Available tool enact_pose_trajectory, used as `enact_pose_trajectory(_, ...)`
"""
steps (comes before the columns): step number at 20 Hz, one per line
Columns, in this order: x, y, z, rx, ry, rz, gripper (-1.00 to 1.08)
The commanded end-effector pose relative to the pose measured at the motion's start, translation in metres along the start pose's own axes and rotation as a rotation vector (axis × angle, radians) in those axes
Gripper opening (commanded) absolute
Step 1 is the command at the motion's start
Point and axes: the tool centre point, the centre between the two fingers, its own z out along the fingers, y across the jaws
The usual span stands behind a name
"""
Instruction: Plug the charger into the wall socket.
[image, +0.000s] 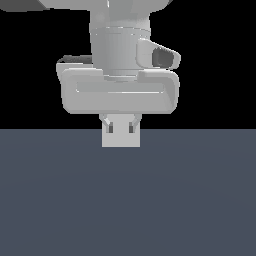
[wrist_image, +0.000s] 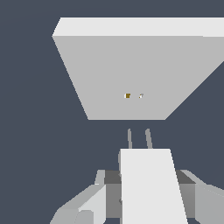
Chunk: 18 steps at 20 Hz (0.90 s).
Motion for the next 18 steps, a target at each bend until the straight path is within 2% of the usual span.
enact_pose_trajectory(1, 0.002, 0.000, 0.001, 0.000, 0.000, 0.000, -1.00)
enact_pose_trajectory(12, 0.034, 0.000, 0.018, 0.001, 0.000, 0.001, -1.00)
enact_pose_trajectory(18, 0.040, 0.000, 0.022, 0.002, 0.000, 0.001, -1.00)
